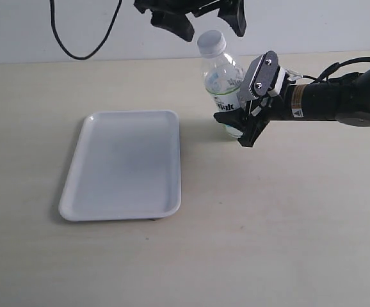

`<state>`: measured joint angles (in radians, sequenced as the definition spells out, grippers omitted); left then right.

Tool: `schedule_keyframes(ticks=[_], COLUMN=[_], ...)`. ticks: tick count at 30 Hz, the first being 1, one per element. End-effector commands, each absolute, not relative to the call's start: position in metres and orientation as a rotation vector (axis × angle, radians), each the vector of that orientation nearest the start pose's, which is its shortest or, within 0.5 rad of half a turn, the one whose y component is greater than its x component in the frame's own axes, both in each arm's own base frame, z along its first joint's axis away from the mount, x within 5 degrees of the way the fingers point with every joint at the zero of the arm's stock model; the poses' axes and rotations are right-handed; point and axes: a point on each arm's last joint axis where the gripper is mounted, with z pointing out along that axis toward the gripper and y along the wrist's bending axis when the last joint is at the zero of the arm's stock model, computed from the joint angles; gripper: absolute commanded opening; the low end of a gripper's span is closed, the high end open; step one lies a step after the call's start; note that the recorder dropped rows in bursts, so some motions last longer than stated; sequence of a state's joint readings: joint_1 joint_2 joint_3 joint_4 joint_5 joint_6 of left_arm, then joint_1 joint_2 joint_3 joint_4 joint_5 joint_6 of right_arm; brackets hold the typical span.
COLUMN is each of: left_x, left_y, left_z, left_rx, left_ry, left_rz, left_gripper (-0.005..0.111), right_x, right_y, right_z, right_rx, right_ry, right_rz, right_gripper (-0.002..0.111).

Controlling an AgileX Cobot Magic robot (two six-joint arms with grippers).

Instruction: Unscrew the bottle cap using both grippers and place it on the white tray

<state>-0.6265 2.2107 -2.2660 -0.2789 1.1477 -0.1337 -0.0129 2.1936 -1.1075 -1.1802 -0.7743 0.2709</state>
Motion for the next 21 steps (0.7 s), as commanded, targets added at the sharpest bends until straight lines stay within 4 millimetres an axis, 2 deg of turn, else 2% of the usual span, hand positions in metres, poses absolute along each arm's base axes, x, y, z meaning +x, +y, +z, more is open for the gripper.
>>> schedule_keyframes(ticks=[1, 8, 14, 21], left_x=[0.385, 0.388, 0.392, 0.391], left_y=[-0.303, -0.302, -0.306, -0.309], left_z=[0.322, 0.321, 0.306, 0.304], left_rx=[0.834, 1.030, 1.038, 1.030], left_ry=[2.442, 2.337, 2.367, 2.371], left_rz=[-0.530, -0.425, -0.431, -0.479], left_gripper=[0.081, 0.081, 0.081, 0.081], right_x=[0.404, 0.404, 0.404, 0.404], right_y=[0.053, 0.052, 0.052, 0.052], right_z=[0.084, 0.083, 0.083, 0.083], right_rx=[-1.145, -1.134, -1.134, -1.134], right_ry=[1.761, 1.781, 1.781, 1.781], right_rz=[0.276, 0.274, 0.274, 0.274], right_gripper=[0.000, 0.000, 0.000, 0.000])
